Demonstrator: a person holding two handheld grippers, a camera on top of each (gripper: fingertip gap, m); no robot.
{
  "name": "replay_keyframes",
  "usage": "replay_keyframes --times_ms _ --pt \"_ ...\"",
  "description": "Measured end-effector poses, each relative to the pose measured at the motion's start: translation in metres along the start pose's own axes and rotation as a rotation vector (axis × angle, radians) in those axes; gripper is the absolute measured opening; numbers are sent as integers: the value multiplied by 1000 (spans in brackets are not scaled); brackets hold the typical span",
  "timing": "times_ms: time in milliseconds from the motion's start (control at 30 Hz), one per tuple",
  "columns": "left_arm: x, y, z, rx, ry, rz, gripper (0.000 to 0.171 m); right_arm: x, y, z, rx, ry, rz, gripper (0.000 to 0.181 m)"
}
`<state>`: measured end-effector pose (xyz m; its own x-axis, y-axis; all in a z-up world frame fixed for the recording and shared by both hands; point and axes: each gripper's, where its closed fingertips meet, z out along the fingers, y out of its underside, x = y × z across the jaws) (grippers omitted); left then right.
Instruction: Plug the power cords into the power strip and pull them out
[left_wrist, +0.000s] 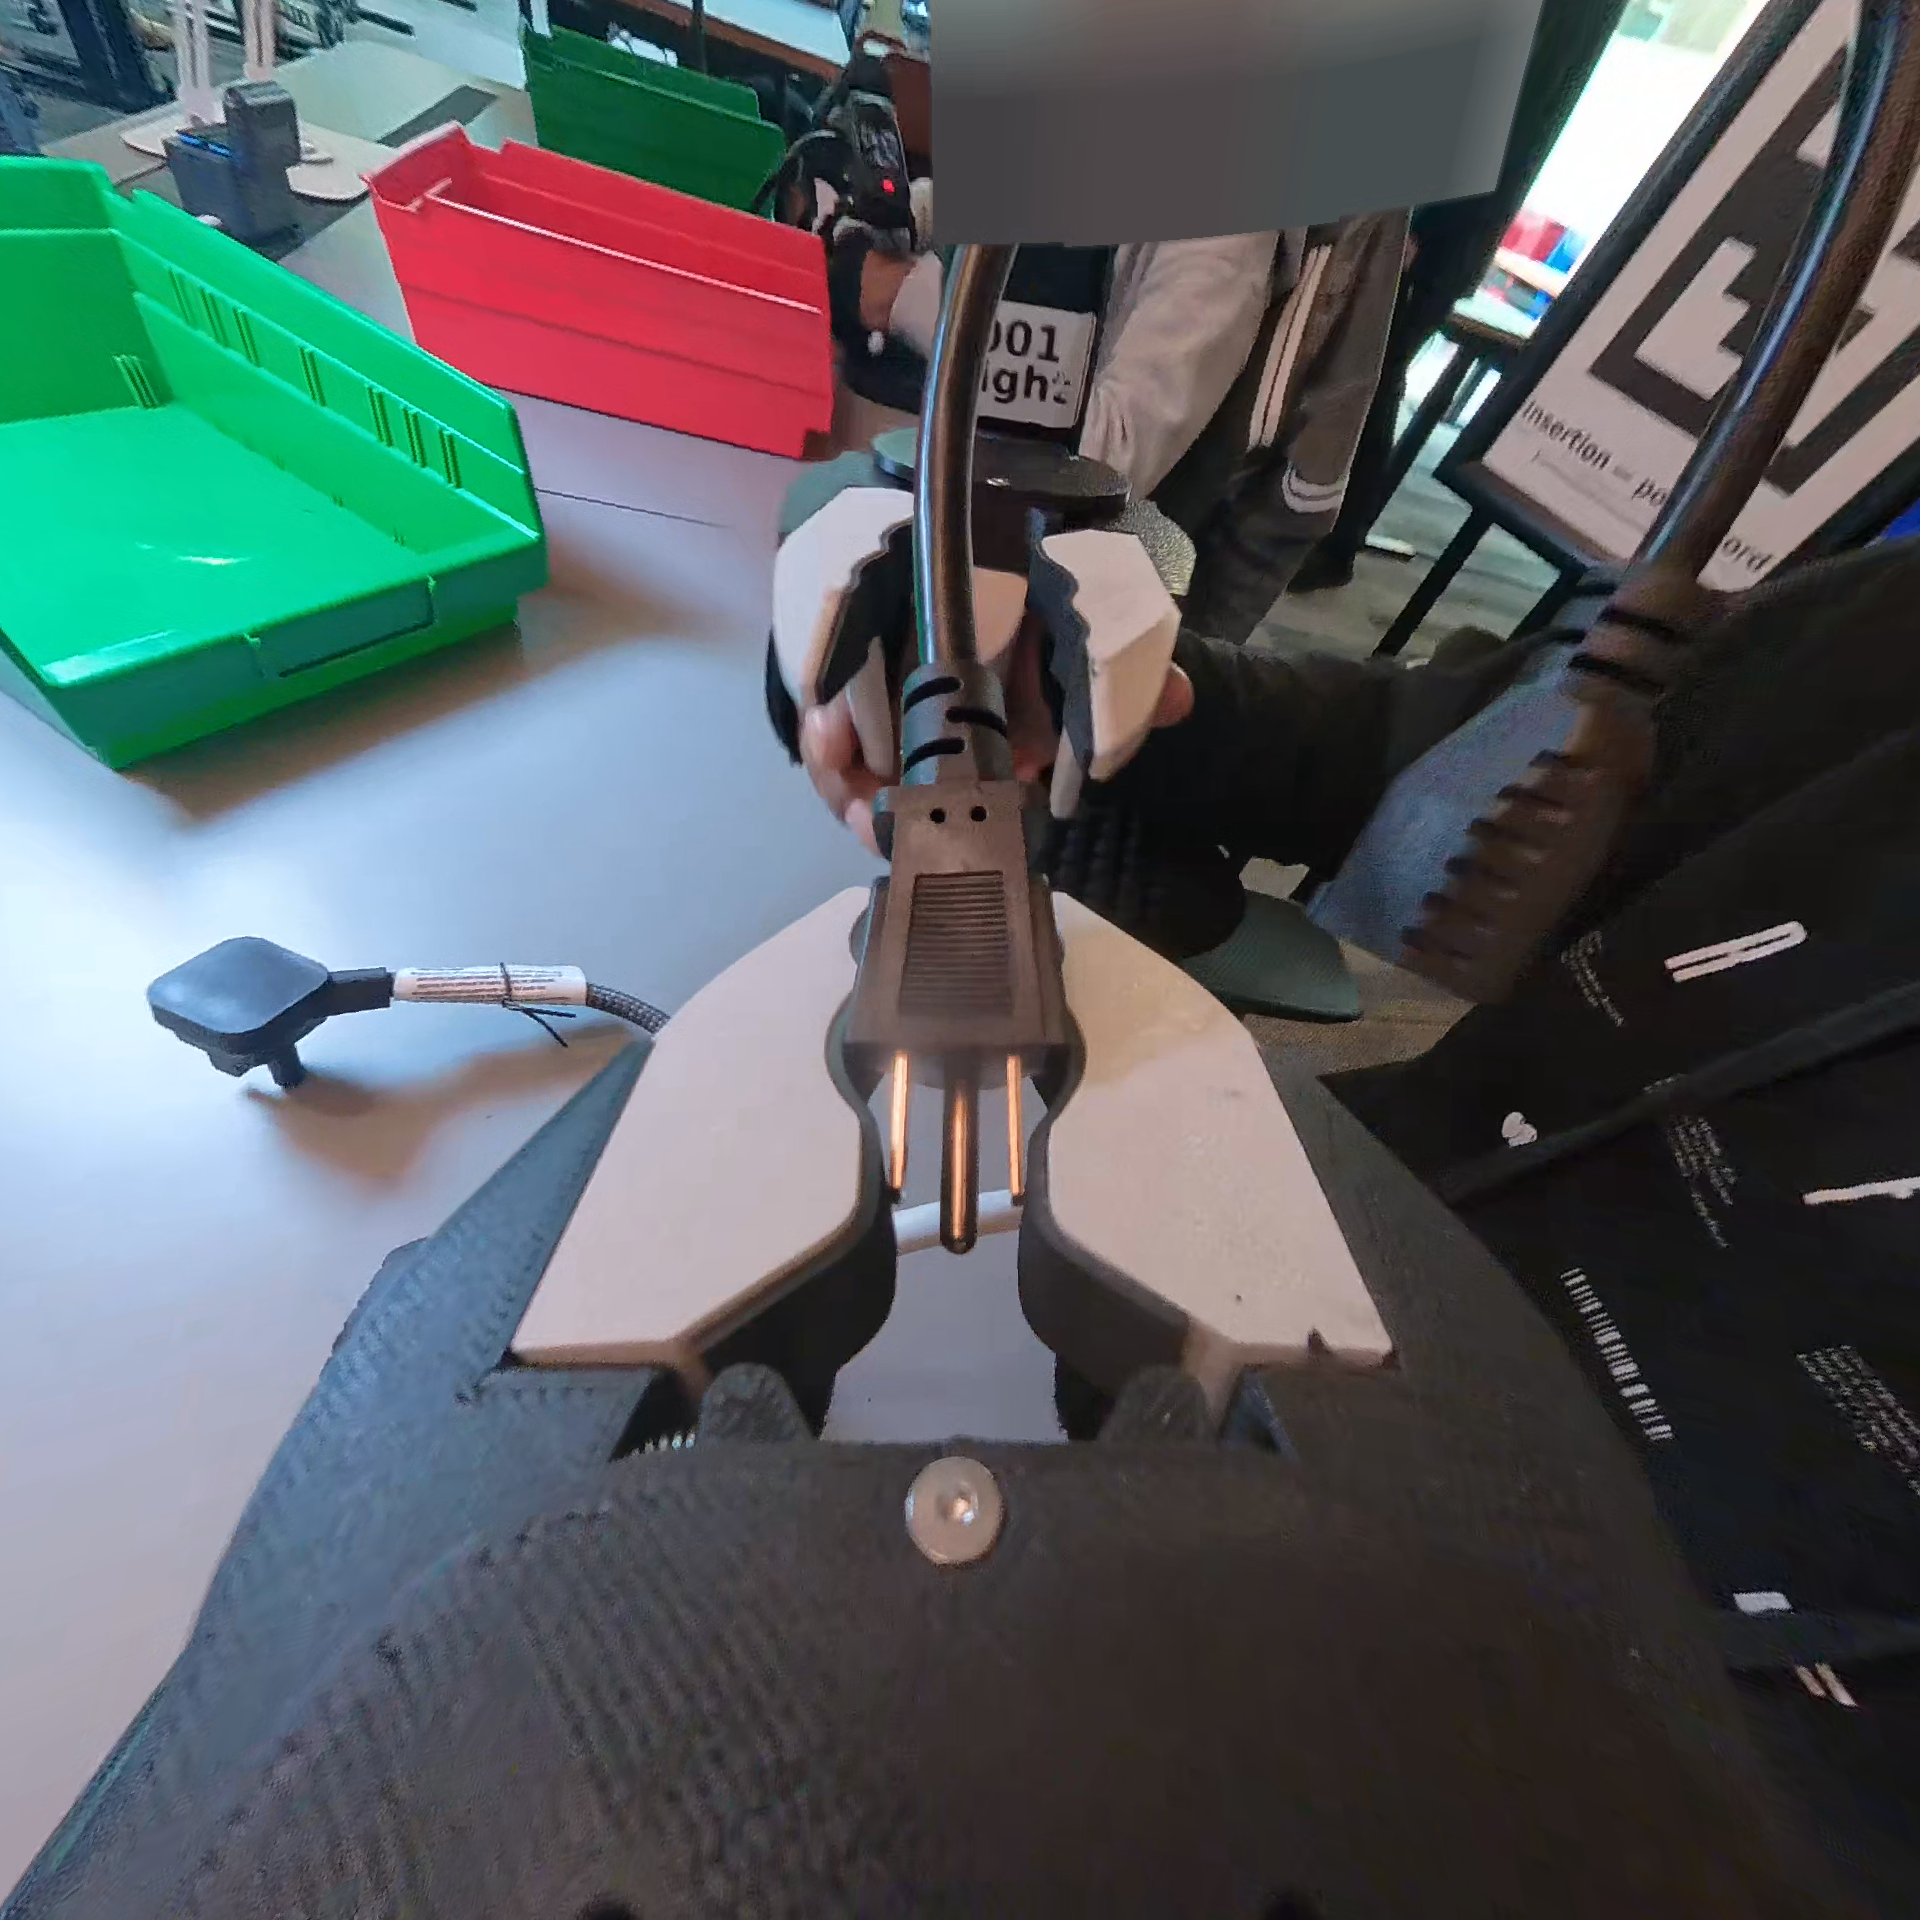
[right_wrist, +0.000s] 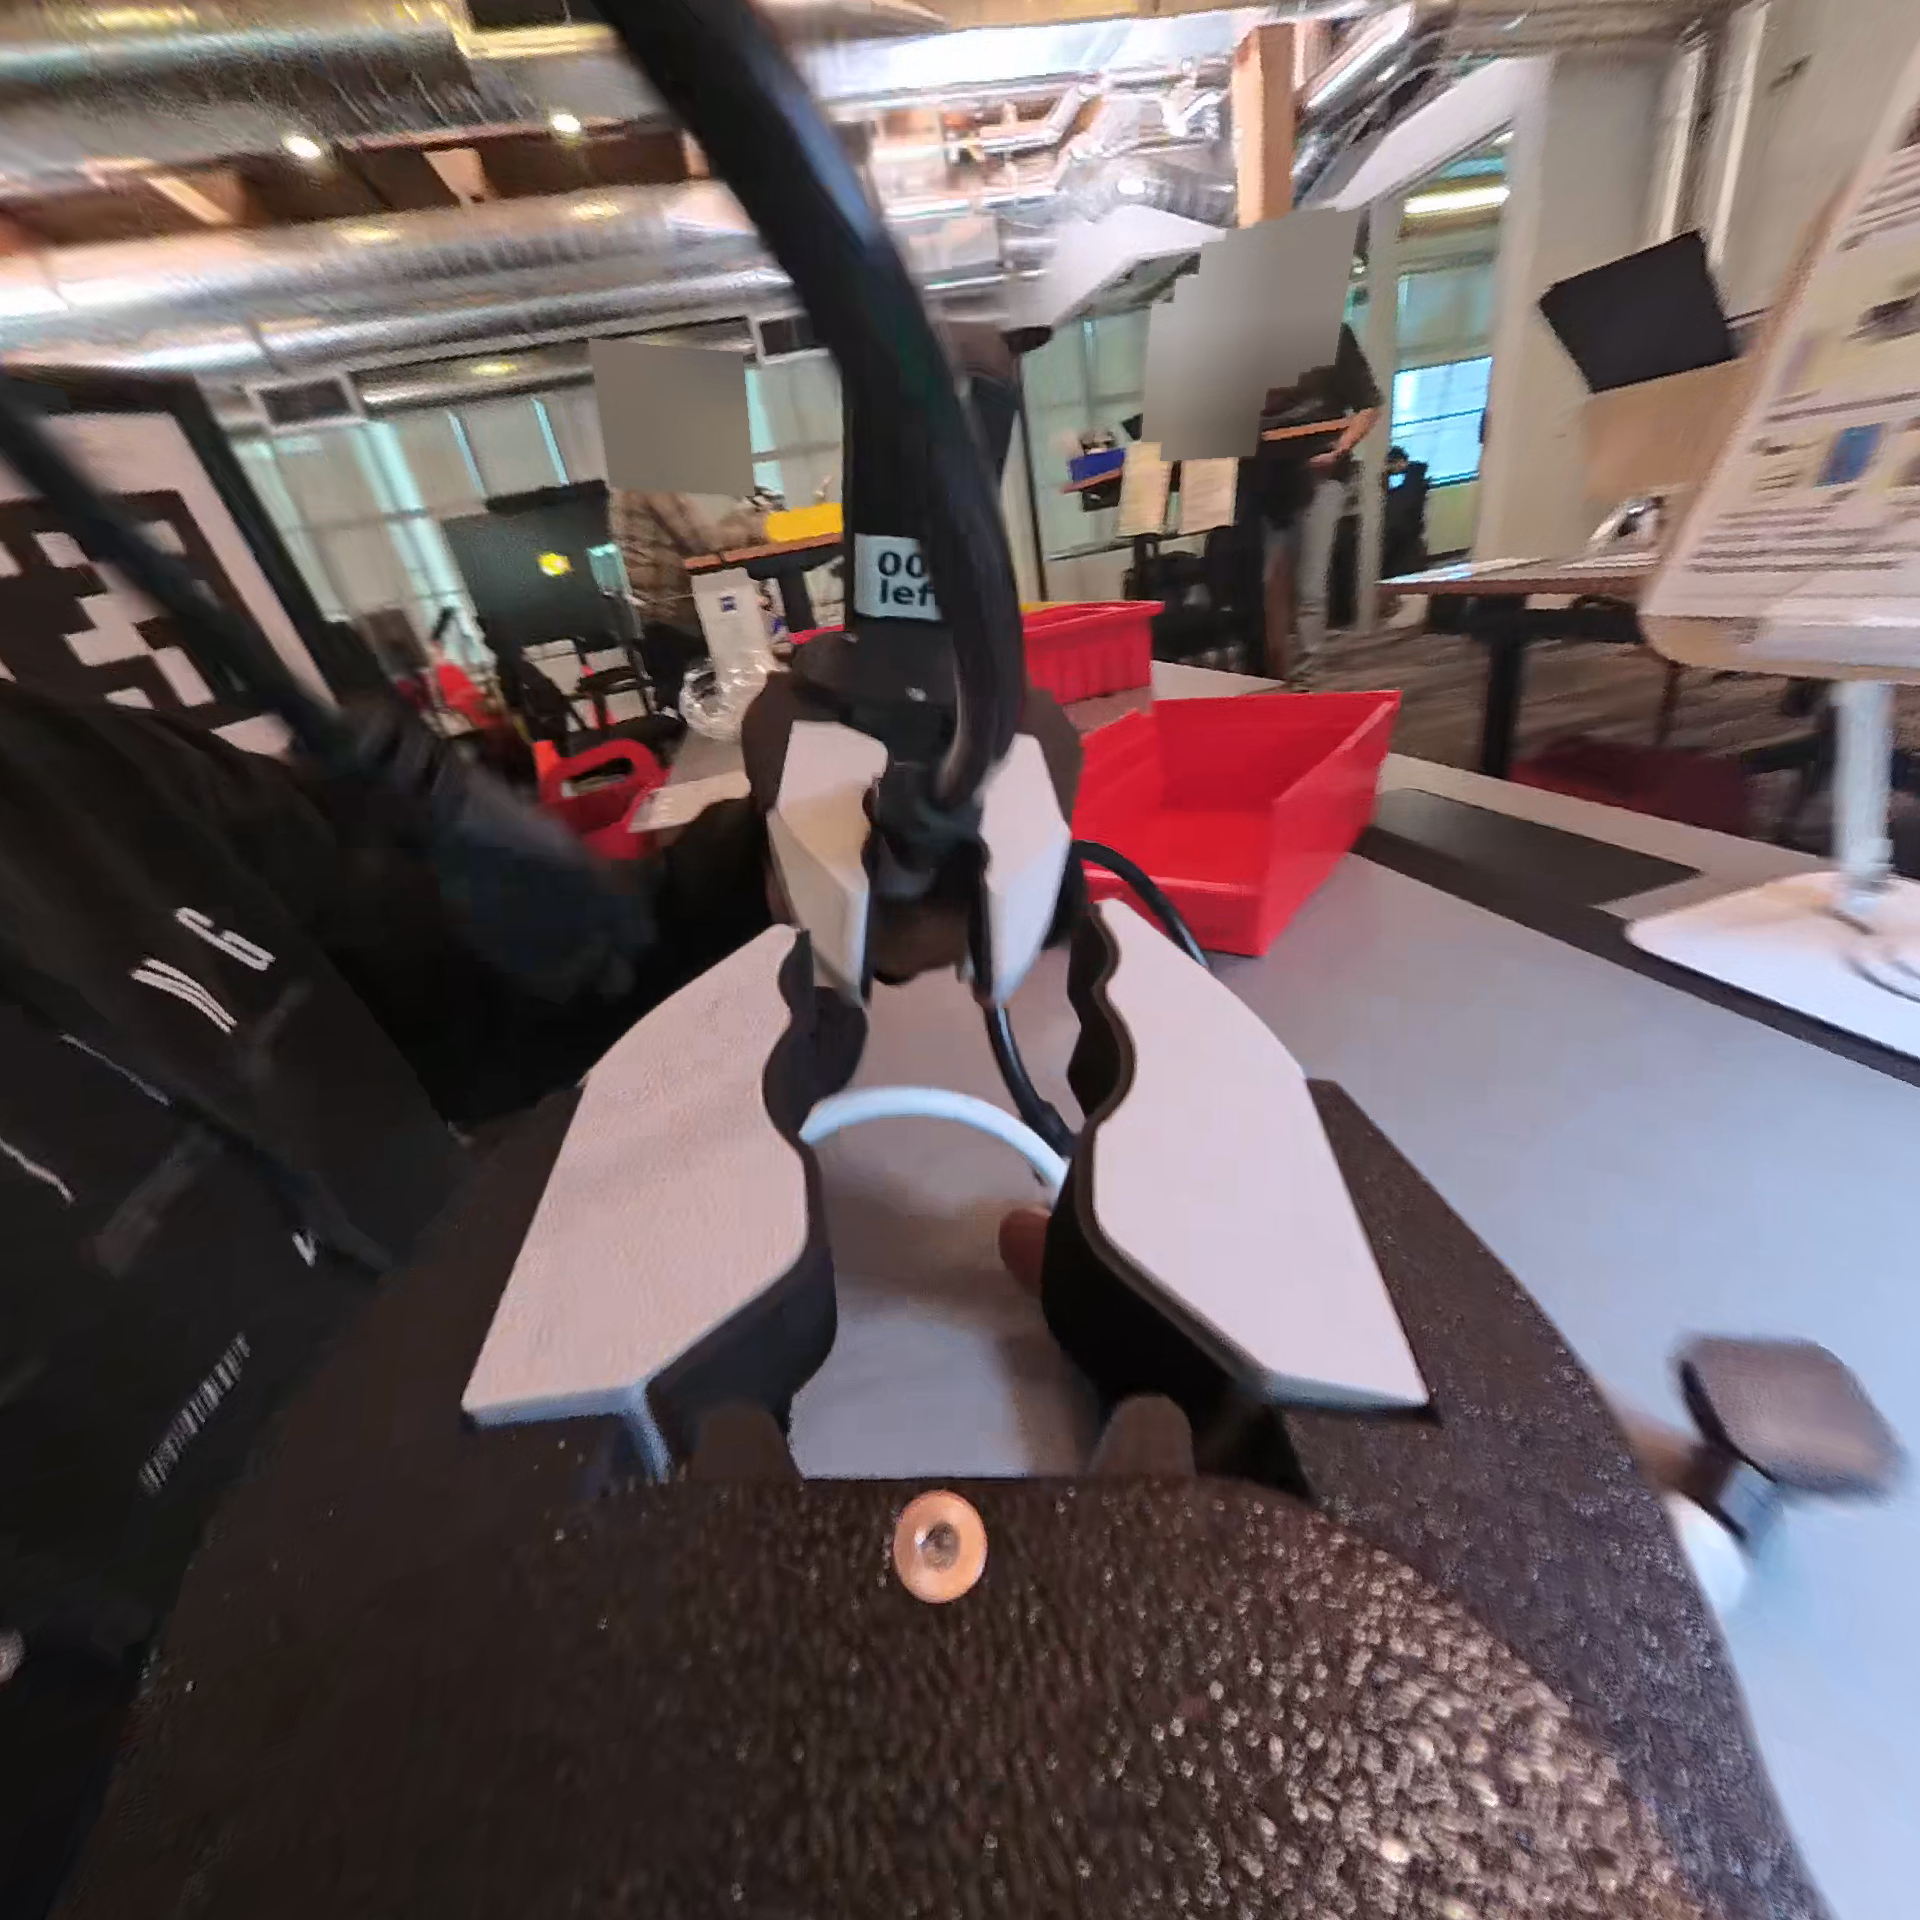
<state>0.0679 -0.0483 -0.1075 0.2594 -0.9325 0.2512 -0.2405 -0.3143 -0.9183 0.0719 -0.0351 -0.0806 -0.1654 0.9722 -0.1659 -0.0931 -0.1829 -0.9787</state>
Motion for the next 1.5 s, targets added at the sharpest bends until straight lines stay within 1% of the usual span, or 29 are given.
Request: replay_keyframes --times_ms 67,133,167,200,233,267,333,500,567,667,800,900,933,967,1033,1100,1167,1200,1233,1300,1333,1400,1433,1500 --pt "2 5 7 -37 -30 55 25 -10 2 23 -15 -57 12 50" --pt "6 8 11 -61 -51 97 25 -18 9 41 -67 -109 15 52" --pt "7 9 11 -78 -60 117 25 -15 7 44 -60 -90 -1 46" --pt "7 10 11 -88 -77 134 25 -14 6 44 -53 -93 -18 41" --pt "6 10 10 -94 -95 146 25 -14 7 44 -68 -100 -17 42" --pt "5 11 10 -100 -105 154 24 -15 8 44 -78 -100 -30 36" --pt "6 11 11 -82 -83 143 25 -18 9 44 -108 -103 -74 30" --pt "2 10 12 -64 -117 187 25 -15 11 41 -175 -81 -63 33" --pt "1 9 9 -58 -123 193 24 -12 11 37 -176 -60 -72 34" --pt "1 9 6 -61 -124 199 24 -13 12 35 -184 -55 -100 27" --pt "1 7 6 -46 -114 183 25 -13 10 36 -180 -56 -87 27" --pt "0 8 1 -64 -135 190 25 -12 9 38 -200 -52 -90 27" --pt "0 6 -5 -57 -149 203 27 -13 6 37 -204 -61 -84 27" --pt "0 5 -13 -57 -167 213 33 -10 5 35 -222 -56 -82 27" --pt "-3 5 -41 -44 -235 241 40 1 8 25 -304 -20 -98 27" --pt "-10 15 -76 -29 -310 253 39 12 21 10 -434 9 -90 28" --pt "-22 41 -104 -59 -364 217 43 22 38 -6 -558 42 -73 28" --pt "-28 56 -112 -67 -373 183 48 27 48 -13 -621 57 -61 28" --pt "-33 66 -116 -47 -374 163 53 31 59 -18 -680 71 -53 28" --pt "-39 76 -118 -13 -363 160 56 35 82 -24 -794 77 -39 28" --pt "-38 75 -117 -5 -344 171 60 39 92 -23 -836 84 -50 28" --pt "-38 67 -121 9 -326 190 59 45 108 -21 -900 90 -58 29" --pt "-39 68 -125 -7 -324 190 58 49 113 -20 -919 94 -58 29" --pt "-37 83 -130 -86 -276 154 53 55 121 -21 -972 95 -64 29"
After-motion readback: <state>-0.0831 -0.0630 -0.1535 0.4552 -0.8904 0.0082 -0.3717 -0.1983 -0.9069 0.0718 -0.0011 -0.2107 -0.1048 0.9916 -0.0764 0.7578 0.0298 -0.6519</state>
